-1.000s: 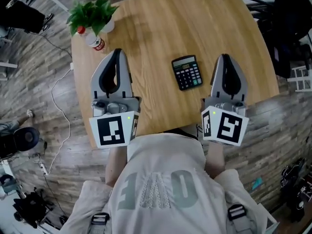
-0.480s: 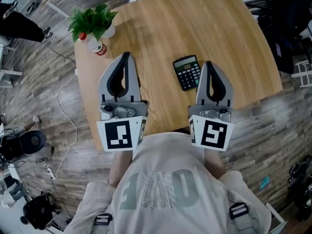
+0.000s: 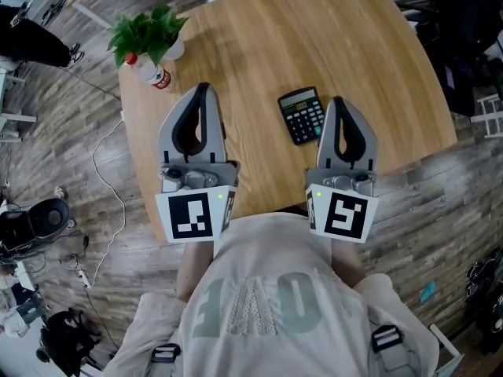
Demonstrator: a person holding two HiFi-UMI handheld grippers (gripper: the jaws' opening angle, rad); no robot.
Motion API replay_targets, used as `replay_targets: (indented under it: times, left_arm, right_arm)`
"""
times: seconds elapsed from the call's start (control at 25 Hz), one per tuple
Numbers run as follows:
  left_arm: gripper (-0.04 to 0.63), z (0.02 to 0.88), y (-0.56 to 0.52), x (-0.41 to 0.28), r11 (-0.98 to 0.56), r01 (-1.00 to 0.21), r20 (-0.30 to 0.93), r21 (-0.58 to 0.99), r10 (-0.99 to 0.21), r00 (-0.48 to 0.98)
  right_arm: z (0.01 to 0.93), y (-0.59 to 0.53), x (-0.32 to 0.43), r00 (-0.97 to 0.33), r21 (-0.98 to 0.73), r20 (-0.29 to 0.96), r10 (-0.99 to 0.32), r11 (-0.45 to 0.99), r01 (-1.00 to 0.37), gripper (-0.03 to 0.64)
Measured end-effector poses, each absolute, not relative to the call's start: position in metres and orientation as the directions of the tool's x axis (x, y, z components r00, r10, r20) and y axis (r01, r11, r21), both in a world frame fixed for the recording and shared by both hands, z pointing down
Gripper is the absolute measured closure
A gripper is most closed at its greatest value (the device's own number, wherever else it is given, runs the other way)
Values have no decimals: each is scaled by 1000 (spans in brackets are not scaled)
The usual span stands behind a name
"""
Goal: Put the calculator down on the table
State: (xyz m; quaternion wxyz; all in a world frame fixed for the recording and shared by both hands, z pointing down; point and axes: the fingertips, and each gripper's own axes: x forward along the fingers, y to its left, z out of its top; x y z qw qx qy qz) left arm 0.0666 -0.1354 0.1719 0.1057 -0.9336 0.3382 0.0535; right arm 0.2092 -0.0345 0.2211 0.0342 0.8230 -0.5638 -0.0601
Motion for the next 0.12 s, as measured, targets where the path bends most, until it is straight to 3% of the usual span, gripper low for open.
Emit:
replay_targets:
  times: [0.12]
  left_arm:
    - [586, 173, -134, 71, -754, -637, -168, -163, -615, 771]
  right_arm:
    - [221, -35, 213, 363, 117, -61, -930, -368, -923, 597]
